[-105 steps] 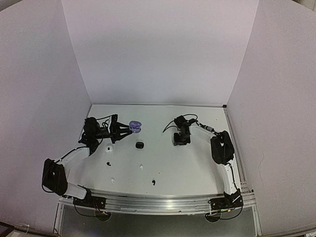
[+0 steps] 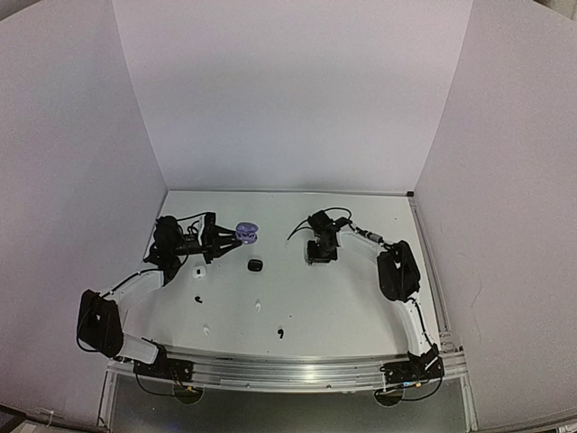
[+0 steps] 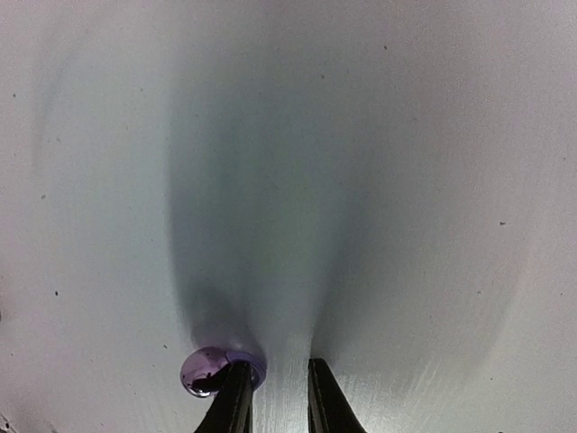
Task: Insert the wireless bluetooth earbuds into the charging case
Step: Pick up the left earbud from the center of the board.
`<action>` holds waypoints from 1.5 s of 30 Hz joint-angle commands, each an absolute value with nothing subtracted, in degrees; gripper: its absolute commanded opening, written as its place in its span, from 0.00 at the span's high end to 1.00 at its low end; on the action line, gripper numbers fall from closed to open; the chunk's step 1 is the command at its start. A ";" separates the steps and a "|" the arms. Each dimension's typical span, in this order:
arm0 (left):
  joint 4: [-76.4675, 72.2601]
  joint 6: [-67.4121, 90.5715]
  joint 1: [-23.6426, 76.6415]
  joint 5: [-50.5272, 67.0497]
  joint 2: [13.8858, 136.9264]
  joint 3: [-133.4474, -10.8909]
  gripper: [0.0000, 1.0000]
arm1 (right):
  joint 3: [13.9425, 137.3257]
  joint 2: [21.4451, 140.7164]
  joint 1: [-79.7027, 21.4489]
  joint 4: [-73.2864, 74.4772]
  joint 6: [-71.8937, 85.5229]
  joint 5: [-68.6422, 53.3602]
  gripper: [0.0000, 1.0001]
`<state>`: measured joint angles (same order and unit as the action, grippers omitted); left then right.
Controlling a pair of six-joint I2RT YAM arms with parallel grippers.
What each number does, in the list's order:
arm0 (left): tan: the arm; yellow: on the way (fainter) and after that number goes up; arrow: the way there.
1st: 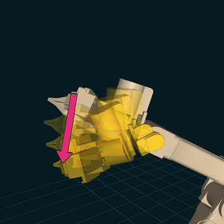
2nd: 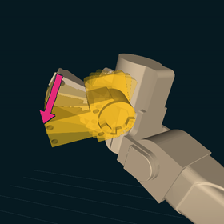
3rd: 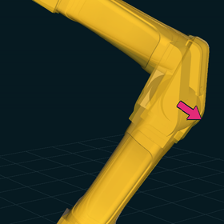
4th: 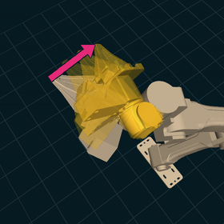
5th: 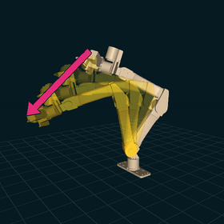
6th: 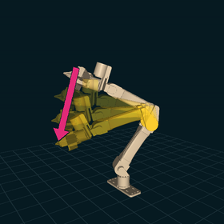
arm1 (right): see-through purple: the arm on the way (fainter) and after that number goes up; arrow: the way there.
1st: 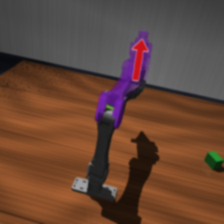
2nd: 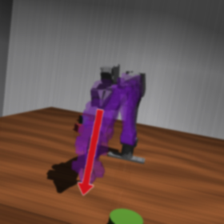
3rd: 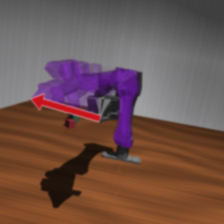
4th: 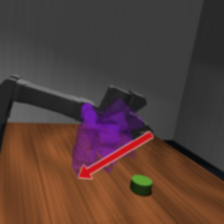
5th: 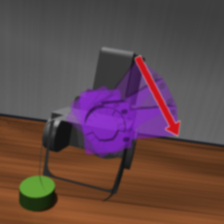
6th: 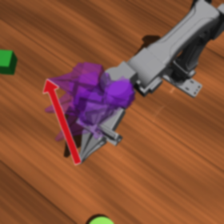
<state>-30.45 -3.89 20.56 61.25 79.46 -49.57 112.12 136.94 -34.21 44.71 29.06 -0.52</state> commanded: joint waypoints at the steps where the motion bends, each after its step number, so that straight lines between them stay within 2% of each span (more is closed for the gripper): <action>1: -31.20 -5.38 20.24 60.31 77.70 -49.59 1.00 | 117.59 141.94 -36.62 49.47 30.69 5.15 0.82; 4: -31.05 -5.74 20.22 60.13 77.75 -49.72 1.00 | 121.95 146.10 -38.40 56.90 29.84 9.81 0.82; 11: -30.60 -6.44 20.22 60.39 77.61 -49.52 1.00 | 118.20 147.96 -40.45 58.58 30.32 11.36 0.82; 13: -30.67 -6.58 20.22 60.37 77.64 -49.55 1.00 | 117.58 149.02 -40.49 58.64 29.86 10.97 0.84; 18: -30.31 -7.18 20.21 60.06 77.40 -49.72 1.00 | 116.87 151.29 -40.43 58.05 29.22 7.85 0.99; 23: -29.96 -7.51 20.25 59.91 77.17 -49.73 1.00 | 117.23 151.02 -40.43 57.56 29.07 7.83 1.00; 31: -29.35 -7.85 20.22 59.83 77.02 -49.54 1.00 | 119.61 140.38 -40.44 56.48 27.45 18.16 1.00; 38: -29.05 -6.90 20.28 58.36 76.91 -49.21 1.00 | 116.28 129.93 -40.54 49.77 24.77 25.53 1.00; 45: -28.39 -6.03 20.30 55.08 76.87 -49.12 1.00 | 118.92 121.60 -44.26 46.08 17.78 36.18 1.00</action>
<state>-28.83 -7.21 20.56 57.90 78.62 -49.34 115.77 130.38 -41.10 49.76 23.05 26.95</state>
